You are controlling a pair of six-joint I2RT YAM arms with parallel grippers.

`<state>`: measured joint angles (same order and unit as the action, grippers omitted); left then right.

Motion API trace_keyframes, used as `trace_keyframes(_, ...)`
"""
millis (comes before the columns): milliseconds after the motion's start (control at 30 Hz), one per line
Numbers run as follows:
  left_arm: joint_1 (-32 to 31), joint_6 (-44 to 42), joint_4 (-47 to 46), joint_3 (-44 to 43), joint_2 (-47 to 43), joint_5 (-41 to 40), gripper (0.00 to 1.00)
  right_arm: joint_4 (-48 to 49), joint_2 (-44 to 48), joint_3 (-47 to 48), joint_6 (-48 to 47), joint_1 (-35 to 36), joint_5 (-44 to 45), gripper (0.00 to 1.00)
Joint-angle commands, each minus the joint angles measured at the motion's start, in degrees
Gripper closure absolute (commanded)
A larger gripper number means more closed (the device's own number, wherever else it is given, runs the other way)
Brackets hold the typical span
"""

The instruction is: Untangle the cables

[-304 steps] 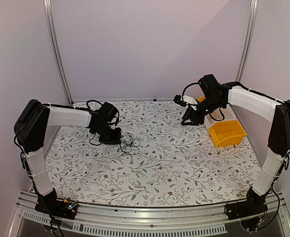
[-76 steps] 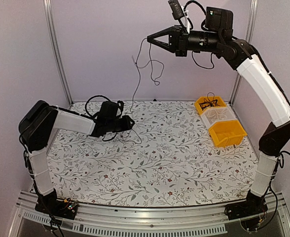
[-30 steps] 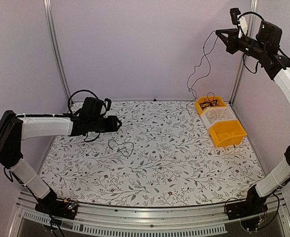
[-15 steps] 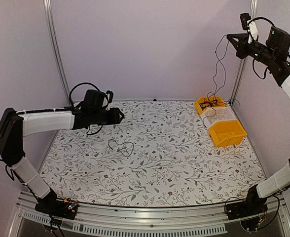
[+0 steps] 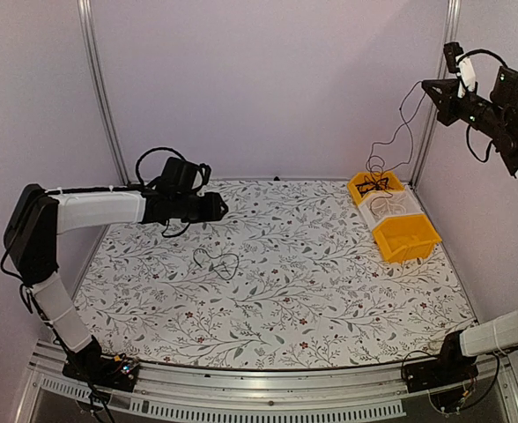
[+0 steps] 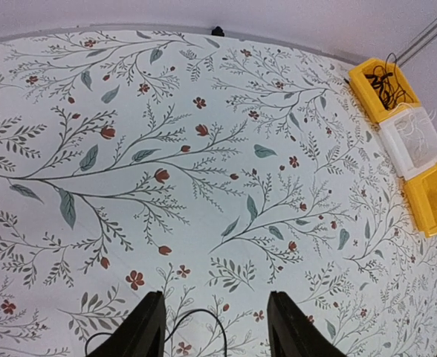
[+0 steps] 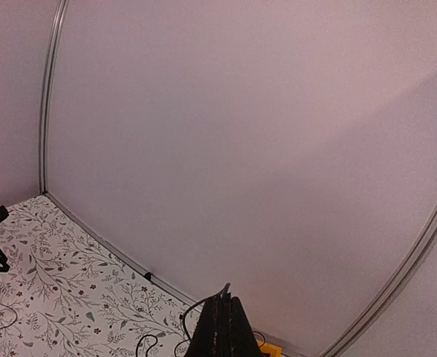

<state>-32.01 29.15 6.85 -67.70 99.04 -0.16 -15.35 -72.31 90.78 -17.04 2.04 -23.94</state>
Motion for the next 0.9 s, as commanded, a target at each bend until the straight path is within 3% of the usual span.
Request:
trace_keyframes(0, 0.6, -0.3, 1.3, -2.0, 1.2, 1.0, 0.50, 0.2, 2.0, -2.4, -0.6, -1.1, 1.4, 1.00)
trace_keyframes(867, 0.6, 0.3, 1.9, -2.5, 3.0, 2.2, 0.50, 1.2, 5.1, -17.7, -0.1, -12.0, 2.2, 1.00)
